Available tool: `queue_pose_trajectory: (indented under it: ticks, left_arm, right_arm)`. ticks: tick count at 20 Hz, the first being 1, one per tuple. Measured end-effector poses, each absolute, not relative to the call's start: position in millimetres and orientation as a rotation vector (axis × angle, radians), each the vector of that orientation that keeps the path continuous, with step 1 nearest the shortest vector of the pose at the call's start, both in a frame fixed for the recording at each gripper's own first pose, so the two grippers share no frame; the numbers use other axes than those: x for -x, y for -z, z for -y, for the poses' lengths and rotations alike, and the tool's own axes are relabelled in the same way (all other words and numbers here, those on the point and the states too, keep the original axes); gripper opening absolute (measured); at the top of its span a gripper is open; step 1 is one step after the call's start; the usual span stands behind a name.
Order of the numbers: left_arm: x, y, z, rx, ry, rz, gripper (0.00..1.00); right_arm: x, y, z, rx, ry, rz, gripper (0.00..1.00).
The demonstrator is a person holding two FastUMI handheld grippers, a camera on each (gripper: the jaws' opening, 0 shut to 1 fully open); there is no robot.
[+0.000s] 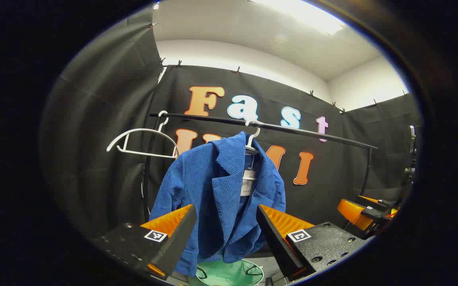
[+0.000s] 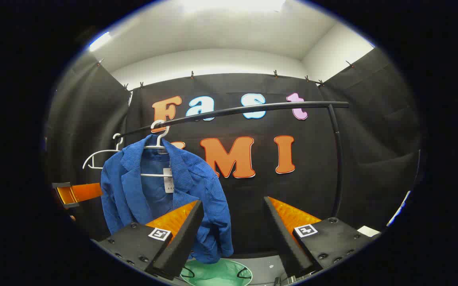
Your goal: Grasp the clothes on the hanger with both hands and then place them into the laundry hamper below.
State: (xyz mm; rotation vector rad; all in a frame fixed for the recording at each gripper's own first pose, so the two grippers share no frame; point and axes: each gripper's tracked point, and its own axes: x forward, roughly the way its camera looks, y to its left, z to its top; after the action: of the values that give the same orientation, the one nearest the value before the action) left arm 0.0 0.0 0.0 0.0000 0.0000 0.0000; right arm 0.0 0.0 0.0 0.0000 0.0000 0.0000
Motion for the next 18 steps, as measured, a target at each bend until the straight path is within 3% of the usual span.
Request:
queue_pose_trajectory:
  ticks: [4, 18]
  left_arm:
    - [0.8, -1.9, 0.7, 0.016, -0.005, 0.005, 0.92]
    - [-0.4, 14.1, 3.2, 0.015, -0.016, -0.049, 0.95]
  right_arm:
    - [0.1, 0.3, -1.4, -0.002, -0.010, -0.002, 0.97]
    - [-19.1, 16.9, -20.1, -0.032, -0.080, -0.042, 0.97]
